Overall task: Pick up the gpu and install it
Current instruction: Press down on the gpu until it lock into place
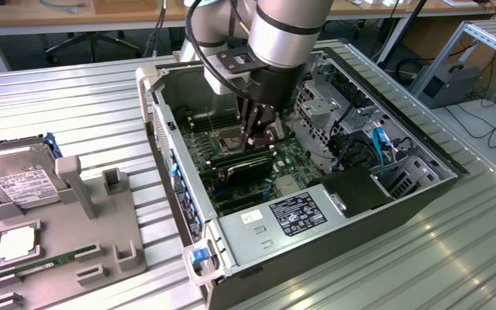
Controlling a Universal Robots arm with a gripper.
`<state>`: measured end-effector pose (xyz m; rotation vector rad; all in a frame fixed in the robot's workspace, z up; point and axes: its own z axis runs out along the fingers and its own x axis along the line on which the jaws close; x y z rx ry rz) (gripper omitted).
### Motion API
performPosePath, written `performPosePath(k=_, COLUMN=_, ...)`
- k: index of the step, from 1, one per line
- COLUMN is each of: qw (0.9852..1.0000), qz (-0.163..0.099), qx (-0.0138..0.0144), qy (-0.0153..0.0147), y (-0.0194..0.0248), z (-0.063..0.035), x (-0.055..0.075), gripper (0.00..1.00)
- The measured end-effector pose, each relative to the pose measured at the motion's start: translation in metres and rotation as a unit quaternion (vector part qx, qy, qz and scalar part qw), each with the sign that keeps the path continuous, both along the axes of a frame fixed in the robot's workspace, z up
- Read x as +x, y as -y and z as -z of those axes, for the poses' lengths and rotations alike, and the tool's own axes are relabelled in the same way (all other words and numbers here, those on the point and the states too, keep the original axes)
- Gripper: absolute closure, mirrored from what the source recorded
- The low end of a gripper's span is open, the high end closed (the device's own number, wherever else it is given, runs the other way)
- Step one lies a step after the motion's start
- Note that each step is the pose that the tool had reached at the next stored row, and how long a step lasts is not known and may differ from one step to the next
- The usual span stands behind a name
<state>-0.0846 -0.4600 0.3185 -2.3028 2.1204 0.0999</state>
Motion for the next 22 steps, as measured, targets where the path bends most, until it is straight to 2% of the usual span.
performPosePath(k=3, qw=1.0000, qz=0.000, qx=-0.0001, qy=-0.0001, y=0.0000, z=0.0091, x=0.000, gripper=0.89)
performPosePath(k=6, qw=1.0000, qz=0.000, qx=0.0001, qy=0.0000, y=-0.0046, z=0.0106, x=-0.004, gripper=0.89)
performPosePath(k=8, qw=1.0000, qz=0.000, qx=0.0000, qy=0.0000, y=-0.0050, z=0.0194, x=-0.004, gripper=0.89)
performPosePath(k=11, qw=1.0000, qz=0.000, qx=0.0001, qy=0.0000, y=-0.0054, z=0.0206, x=-0.005, gripper=0.89)
performPosePath(k=14, qw=1.0000, qz=0.000, qx=0.0000, qy=0.0000, y=-0.0107, z=0.0225, x=-0.007, gripper=0.89)
performPosePath(k=16, qw=1.0000, qz=0.000, qx=0.0001, qy=0.0000, y=-0.0125, z=0.0253, x=-0.007, gripper=0.89)
performPosePath(k=20, qw=1.0000, qz=0.001, qx=-0.0001, qy=0.0000, y=-0.0133, z=0.0361, x=-0.007, gripper=0.89)
performPosePath(k=22, qw=1.0000, qz=0.000, qx=-0.0001, qy=-0.0001, y=-0.0132, z=0.0369, x=-0.006, gripper=0.89)
